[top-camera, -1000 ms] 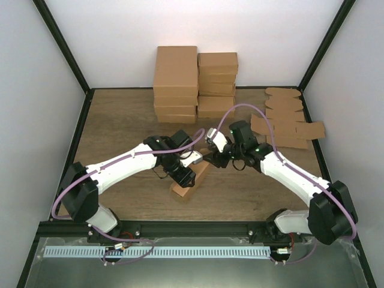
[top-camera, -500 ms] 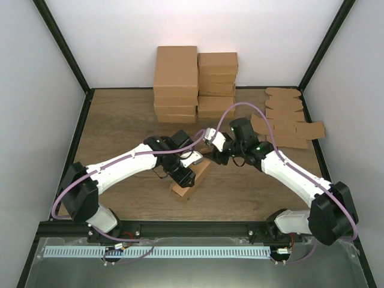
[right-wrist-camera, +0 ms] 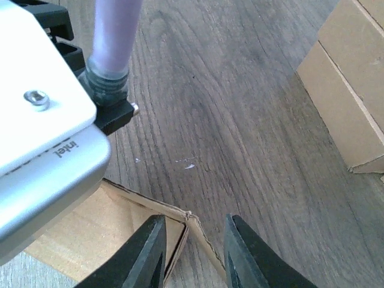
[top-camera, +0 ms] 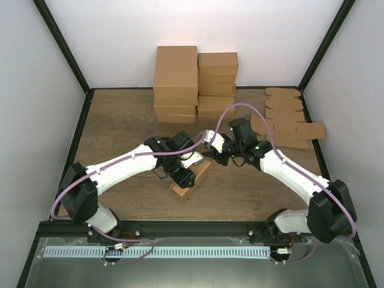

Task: Fold the paper box

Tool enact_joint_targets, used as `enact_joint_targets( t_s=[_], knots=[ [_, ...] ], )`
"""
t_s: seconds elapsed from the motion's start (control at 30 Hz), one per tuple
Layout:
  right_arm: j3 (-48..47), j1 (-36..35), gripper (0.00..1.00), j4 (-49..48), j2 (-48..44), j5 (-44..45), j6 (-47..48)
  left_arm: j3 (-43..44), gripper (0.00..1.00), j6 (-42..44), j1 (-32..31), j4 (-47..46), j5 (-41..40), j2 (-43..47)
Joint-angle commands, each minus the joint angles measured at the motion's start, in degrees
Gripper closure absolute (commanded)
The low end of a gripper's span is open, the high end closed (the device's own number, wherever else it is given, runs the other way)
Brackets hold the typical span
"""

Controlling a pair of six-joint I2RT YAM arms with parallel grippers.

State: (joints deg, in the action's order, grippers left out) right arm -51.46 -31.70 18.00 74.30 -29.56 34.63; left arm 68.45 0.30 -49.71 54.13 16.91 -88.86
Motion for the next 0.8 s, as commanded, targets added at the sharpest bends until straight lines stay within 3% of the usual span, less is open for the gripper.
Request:
enact_joint_targets(
  t_s=[0.0, 0.23, 0.5, 0.77],
  knots=[
    [-2.15, -0.47, 0.73, 2.18, -0.35, -0.43, 0.52, -0.05, 0.39, 1.03, -0.30, -0.43, -0.66, 1.59],
    [-2.44, -0.46, 0.88, 3.57, -0.91, 0.77, -3.02, 0.25, 0.39, 0.86, -0.34, -0.50, -1.47, 1.16],
    [-3.07, -0.46, 0.96, 4.13, -0.85, -0.37, -11.76, 0.32, 0.39, -0.36, -0.33, -0.43, -2.53, -0.01],
    [-2.14, -0.81, 0.96, 3.36, -0.91, -1.30, -22.40, 0.19, 0.38, -1.24, -0.33, -1.20, -2.83, -0.97]
  ],
)
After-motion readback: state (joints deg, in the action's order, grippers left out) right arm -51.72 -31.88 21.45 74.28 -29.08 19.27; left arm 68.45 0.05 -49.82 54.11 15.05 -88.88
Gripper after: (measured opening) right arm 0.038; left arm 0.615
